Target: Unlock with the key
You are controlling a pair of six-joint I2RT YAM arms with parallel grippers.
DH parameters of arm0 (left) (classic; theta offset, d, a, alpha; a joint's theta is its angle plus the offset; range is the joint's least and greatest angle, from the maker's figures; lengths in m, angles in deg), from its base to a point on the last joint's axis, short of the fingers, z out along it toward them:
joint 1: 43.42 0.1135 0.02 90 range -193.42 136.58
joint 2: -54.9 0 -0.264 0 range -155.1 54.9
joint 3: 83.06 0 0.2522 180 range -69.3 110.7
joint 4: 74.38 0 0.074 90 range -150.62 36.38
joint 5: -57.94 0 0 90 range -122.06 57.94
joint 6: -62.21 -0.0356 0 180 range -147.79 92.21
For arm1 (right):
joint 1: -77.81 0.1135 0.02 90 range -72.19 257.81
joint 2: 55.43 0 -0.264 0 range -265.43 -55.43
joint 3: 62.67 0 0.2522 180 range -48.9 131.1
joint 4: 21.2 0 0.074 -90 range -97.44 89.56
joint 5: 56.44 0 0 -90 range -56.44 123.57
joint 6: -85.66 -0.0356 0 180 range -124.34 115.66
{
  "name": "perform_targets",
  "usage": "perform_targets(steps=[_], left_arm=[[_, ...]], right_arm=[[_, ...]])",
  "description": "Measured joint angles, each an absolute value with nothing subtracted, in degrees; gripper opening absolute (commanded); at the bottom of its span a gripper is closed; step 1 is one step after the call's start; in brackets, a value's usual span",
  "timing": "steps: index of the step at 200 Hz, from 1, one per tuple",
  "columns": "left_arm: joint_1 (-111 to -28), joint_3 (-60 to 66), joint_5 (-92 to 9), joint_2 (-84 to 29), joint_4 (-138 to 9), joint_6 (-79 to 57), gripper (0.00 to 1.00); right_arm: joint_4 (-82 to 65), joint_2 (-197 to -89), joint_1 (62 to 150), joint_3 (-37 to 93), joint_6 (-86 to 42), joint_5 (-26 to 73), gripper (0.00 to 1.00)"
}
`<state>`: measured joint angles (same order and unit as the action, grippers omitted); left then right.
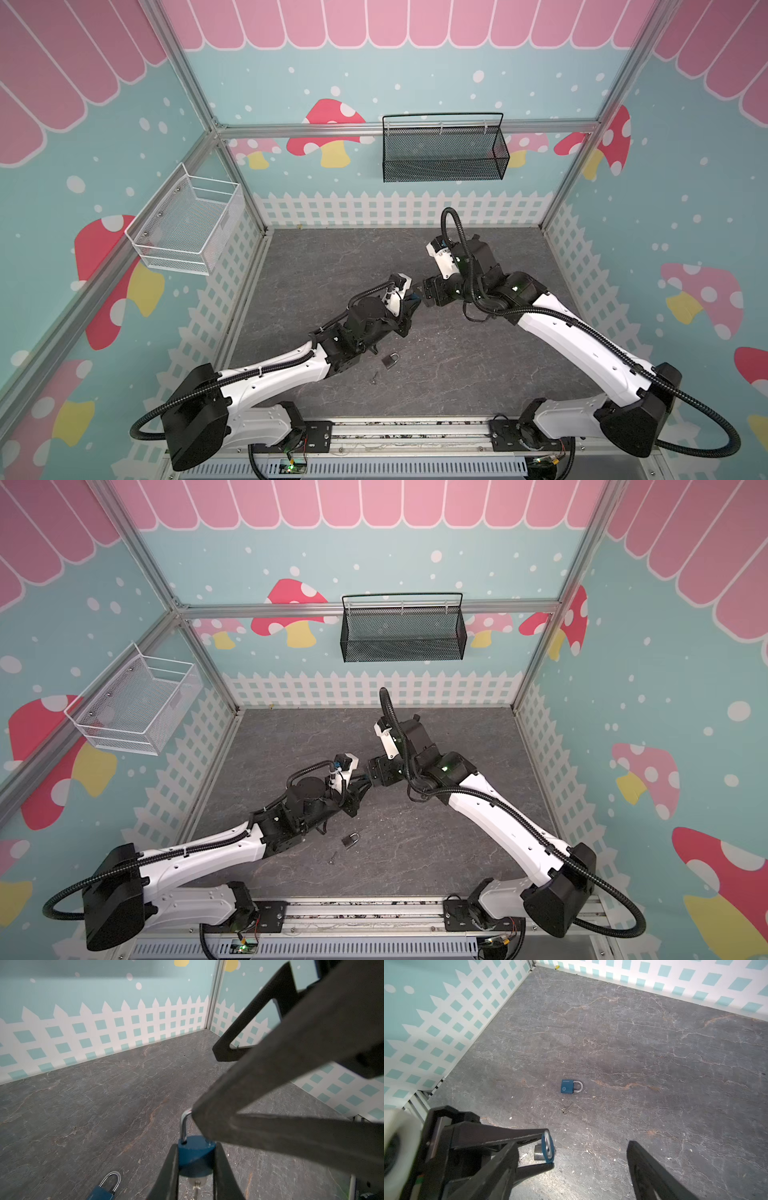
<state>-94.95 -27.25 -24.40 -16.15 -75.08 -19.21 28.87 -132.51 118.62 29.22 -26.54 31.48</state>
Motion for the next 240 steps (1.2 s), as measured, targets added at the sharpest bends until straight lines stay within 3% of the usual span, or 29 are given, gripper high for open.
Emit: perform_targets(steps=[240], left_arm=[[-95.4,-27.3,-24.4,-16.9,-76.4,-19.7,0.00]], right_arm=[[41.8,-143.2,117.6,42.5,-19.7,37.1,0.87]])
